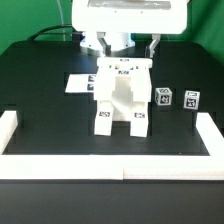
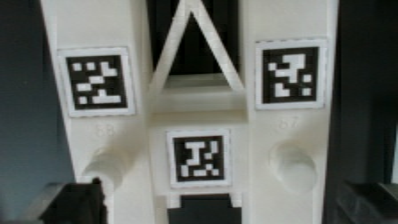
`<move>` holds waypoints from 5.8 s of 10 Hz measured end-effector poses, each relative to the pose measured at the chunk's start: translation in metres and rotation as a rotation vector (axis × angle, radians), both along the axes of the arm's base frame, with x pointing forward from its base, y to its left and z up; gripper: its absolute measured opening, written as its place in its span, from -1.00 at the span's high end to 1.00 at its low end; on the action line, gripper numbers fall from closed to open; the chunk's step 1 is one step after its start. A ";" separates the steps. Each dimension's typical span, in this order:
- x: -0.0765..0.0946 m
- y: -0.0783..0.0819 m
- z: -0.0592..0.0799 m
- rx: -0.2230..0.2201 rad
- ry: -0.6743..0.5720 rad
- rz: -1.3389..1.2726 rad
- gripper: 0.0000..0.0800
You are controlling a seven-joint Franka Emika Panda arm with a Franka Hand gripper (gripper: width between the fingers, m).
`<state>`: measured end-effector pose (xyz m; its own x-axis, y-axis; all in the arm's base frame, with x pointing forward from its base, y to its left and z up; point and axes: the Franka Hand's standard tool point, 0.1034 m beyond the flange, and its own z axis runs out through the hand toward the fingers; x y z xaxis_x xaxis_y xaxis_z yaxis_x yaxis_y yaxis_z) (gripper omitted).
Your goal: Assemble chair
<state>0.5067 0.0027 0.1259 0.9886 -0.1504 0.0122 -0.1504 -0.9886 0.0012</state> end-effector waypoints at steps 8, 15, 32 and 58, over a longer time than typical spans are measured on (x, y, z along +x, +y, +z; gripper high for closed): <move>-0.022 -0.005 -0.029 -0.028 -0.008 0.012 -0.62; 0.016 -0.020 -0.027 -0.057 -0.036 0.063 -0.62; 0.070 -0.044 -0.023 -0.098 -0.063 0.139 -0.62; -0.017 0.161 -0.058 -0.044 -0.071 -0.176 -0.62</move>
Offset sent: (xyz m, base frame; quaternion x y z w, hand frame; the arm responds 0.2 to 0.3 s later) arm -0.0291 -0.0033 -0.0186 -0.0096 0.0132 -0.0061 0.9998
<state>0.4894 0.1634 0.0675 0.9434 -0.3188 0.0917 -0.3224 -0.9462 0.0269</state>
